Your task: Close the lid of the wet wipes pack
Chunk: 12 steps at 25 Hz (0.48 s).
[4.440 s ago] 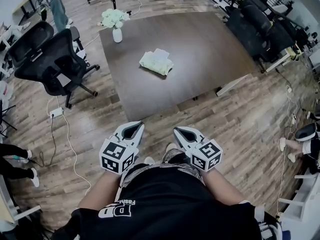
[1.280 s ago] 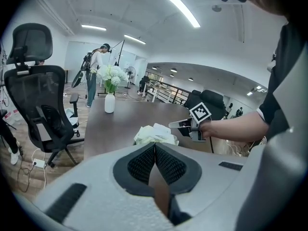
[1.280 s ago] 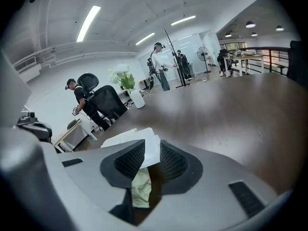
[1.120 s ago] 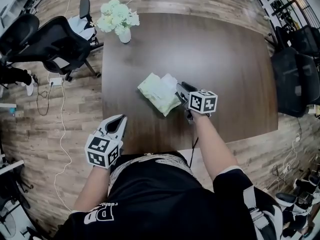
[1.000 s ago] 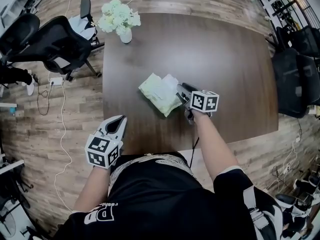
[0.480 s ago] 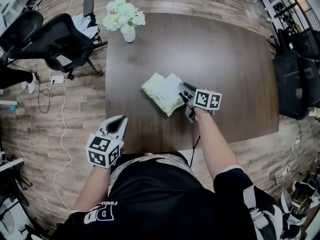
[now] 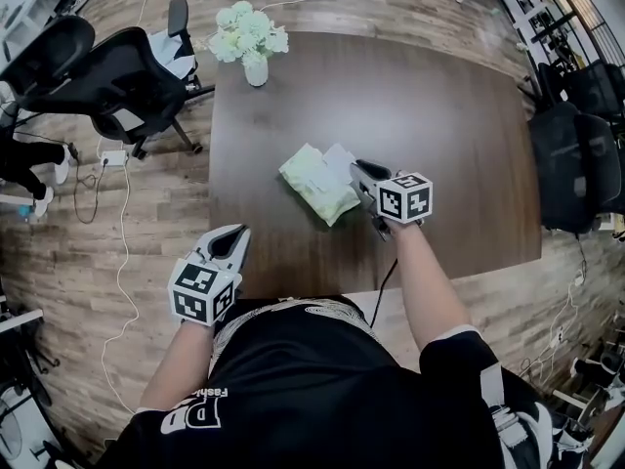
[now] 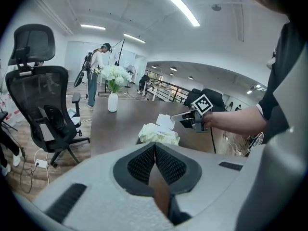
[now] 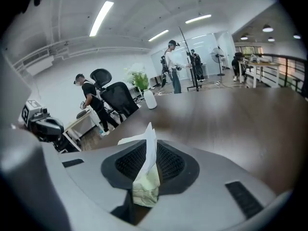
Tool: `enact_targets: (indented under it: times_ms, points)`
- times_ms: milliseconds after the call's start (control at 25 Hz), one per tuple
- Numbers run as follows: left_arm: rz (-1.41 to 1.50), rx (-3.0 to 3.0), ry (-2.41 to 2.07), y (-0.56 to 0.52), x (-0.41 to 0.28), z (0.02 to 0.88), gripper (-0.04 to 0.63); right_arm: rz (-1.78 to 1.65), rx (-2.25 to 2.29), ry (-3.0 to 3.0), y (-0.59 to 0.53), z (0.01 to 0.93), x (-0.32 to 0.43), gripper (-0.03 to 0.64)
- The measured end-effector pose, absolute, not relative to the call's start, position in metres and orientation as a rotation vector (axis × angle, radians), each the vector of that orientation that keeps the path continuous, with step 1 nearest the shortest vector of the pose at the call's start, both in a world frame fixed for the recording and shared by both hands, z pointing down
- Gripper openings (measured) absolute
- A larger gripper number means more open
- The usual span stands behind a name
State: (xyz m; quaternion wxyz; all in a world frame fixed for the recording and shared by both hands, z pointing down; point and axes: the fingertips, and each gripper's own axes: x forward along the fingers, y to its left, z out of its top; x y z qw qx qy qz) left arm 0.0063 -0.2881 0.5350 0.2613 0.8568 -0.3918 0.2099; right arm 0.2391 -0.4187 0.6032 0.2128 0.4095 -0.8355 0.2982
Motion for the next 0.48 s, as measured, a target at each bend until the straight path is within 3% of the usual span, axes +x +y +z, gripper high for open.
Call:
enact_targets:
  times_ms: [480]
  points:
    - [0.557, 2.333, -1.067, -0.28, 0.0, 0.526, 0.02, 0.468, 0.968, -2.257, -0.417, 0.586, 0.208, 0.039]
